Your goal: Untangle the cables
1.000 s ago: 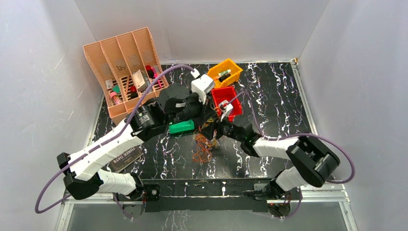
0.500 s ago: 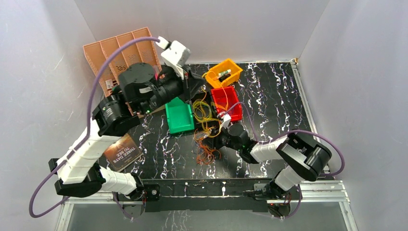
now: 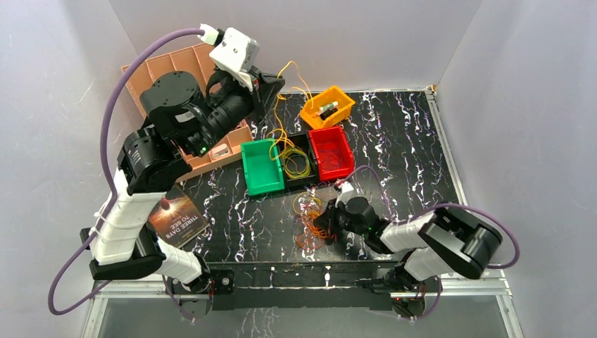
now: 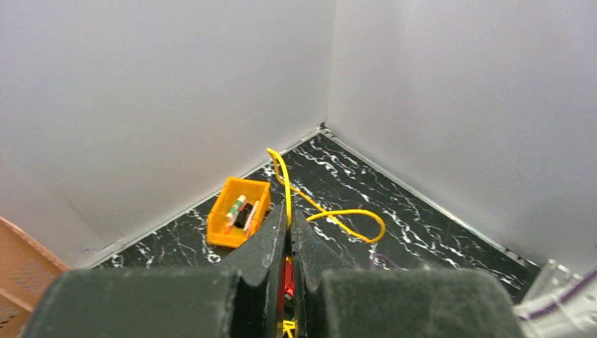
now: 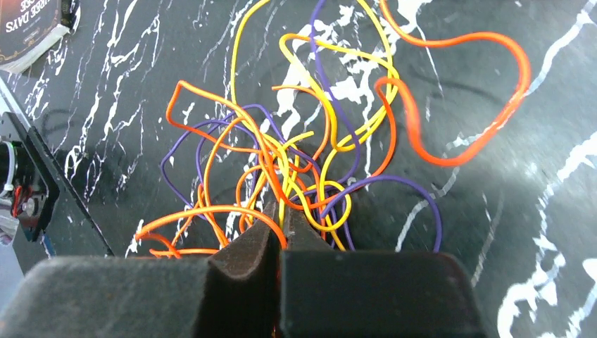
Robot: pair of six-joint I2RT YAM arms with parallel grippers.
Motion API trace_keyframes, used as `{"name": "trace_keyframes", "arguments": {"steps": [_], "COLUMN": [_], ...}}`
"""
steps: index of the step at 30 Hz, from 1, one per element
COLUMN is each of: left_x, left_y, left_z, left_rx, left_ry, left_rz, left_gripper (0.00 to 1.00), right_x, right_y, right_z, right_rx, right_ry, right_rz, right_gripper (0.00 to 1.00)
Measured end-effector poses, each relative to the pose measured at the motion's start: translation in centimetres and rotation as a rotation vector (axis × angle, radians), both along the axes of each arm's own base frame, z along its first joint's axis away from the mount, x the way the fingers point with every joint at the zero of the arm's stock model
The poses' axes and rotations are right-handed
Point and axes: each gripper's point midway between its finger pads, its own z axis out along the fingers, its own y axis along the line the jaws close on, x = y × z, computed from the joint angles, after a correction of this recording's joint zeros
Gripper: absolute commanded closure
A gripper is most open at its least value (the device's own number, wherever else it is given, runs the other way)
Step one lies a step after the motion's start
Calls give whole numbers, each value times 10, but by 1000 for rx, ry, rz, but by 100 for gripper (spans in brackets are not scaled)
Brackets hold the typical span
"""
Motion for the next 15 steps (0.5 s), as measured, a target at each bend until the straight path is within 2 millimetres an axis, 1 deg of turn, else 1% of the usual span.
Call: {"name": "trace_keyframes", "arguments": {"steps": [3,5,7,12,15], "left_x": [9,14,18,27,35], "left_y": [1,0,-1,-10,-23], "left_z": [-1,-4,-7,-22,-43], "left_rx": [33,59,79,128,177], "left_ry": [-19,-28,-31,-11,23], "left_rz": [39,63,77,91,87], "left_gripper": [100,100,100,100,100], "right_x": [-8,-13,-16,-19,-18], "right_y": [-13,-21,-27,-35,-38], "right_z": [0,0,2,22,37], "right_rx": [-8,-17,-26,-25,-29], "right_ry": [6,6,6,-38,-67], "right_rz": [-20,-30,-36,-28,-28], "right_gripper": [97,91,86,76,68]}}
